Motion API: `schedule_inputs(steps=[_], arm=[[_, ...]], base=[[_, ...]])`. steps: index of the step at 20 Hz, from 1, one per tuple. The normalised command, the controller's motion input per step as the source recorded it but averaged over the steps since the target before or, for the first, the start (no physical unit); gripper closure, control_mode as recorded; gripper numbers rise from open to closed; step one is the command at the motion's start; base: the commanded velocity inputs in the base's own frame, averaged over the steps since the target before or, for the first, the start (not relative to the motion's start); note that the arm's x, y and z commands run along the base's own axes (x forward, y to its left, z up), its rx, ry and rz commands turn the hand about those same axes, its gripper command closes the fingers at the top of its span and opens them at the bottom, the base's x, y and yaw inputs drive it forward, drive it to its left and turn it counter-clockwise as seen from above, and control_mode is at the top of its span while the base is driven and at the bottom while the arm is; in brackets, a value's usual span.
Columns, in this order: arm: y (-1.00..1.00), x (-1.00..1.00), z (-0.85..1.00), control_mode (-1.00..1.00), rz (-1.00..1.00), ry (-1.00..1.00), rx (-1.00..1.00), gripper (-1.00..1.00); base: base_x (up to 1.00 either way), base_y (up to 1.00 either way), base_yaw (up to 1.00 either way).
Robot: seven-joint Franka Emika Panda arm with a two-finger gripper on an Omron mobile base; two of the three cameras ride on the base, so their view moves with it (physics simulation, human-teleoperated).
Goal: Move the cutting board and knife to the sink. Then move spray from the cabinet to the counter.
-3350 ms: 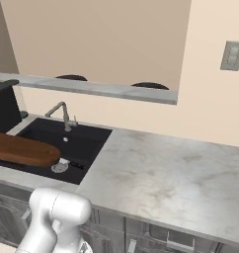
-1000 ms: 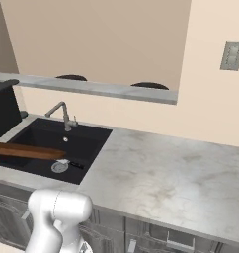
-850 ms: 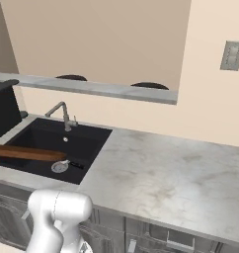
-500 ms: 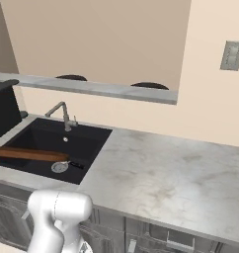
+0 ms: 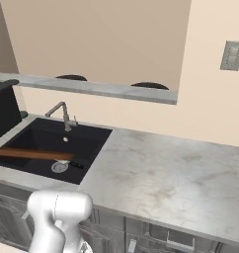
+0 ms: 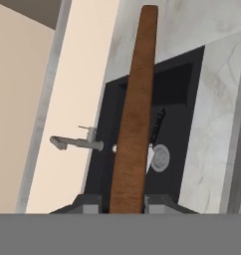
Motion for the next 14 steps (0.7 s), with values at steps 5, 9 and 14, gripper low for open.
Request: schedule_inputs(steps=[5, 9, 14], arm=[[0.0, 0.46, -0.28, -1.0, 0.0, 0.0, 0.0, 1.0], [0.0, 0.44, -0.24, -1.0, 0.0, 0.0, 0.0, 1.0], [0.0, 0.39, -0.34, -1.0, 0.0, 0.0, 0.03, 1.0]], base=[[0.0, 0.0, 0.0], [0.0, 0.0, 0.0], [0.0, 0.0, 0.0]])
